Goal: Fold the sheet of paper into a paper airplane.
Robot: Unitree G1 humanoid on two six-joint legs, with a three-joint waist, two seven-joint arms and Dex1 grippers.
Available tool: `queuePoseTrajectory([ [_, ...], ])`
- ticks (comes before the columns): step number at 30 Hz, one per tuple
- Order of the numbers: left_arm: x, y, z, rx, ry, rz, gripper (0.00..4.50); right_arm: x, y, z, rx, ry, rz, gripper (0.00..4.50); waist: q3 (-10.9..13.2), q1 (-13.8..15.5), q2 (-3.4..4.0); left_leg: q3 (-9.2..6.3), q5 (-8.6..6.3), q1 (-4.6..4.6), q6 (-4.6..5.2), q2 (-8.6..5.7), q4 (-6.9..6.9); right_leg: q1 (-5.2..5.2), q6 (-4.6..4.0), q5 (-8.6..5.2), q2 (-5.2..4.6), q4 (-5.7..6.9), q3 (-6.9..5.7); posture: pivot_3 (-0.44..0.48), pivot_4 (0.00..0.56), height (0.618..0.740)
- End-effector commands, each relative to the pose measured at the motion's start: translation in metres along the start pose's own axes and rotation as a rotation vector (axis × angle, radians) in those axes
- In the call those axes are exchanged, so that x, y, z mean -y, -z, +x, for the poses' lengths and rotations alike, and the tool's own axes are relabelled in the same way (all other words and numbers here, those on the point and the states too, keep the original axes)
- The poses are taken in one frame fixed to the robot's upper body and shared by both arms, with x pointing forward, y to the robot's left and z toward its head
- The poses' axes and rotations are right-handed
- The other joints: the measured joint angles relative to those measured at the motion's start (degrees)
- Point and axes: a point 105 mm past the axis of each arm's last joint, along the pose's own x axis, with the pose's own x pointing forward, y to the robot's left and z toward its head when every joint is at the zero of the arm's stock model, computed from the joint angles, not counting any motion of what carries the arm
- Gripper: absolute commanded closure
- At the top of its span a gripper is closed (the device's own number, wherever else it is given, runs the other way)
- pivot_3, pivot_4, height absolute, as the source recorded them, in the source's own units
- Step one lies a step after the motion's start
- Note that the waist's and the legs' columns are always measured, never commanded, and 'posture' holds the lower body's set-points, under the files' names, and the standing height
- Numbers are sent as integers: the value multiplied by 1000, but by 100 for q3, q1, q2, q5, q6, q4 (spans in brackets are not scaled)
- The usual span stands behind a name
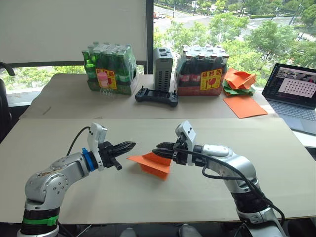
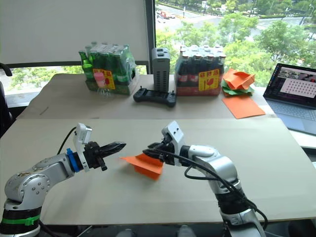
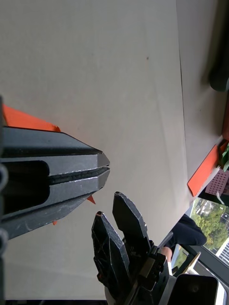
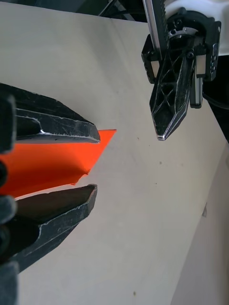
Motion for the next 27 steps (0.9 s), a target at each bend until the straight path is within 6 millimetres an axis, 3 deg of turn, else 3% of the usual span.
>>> queuePoseTrajectory([
  [1,2,-10,-5,44,-1,26,4500,-10,-2,1,10,-40,-41,2911,0,0,0,0,0,0,0,0,0,0,0,0,0,0,0,0,150,740],
  [18,6,-10,-20,5,7,57,4500,-18,20,13,-96,-39,-197,2911,0,-2,0,0,0,0,0,0,1,-2,0,0,0,1,0,0,150,740],
  [27,7,-9,-27,-31,14,100,4500,-11,29,14,-155,20,-239,2911,0,0,0,0,0,0,0,0,1,-2,-1,0,0,2,1,0,150,740],
])
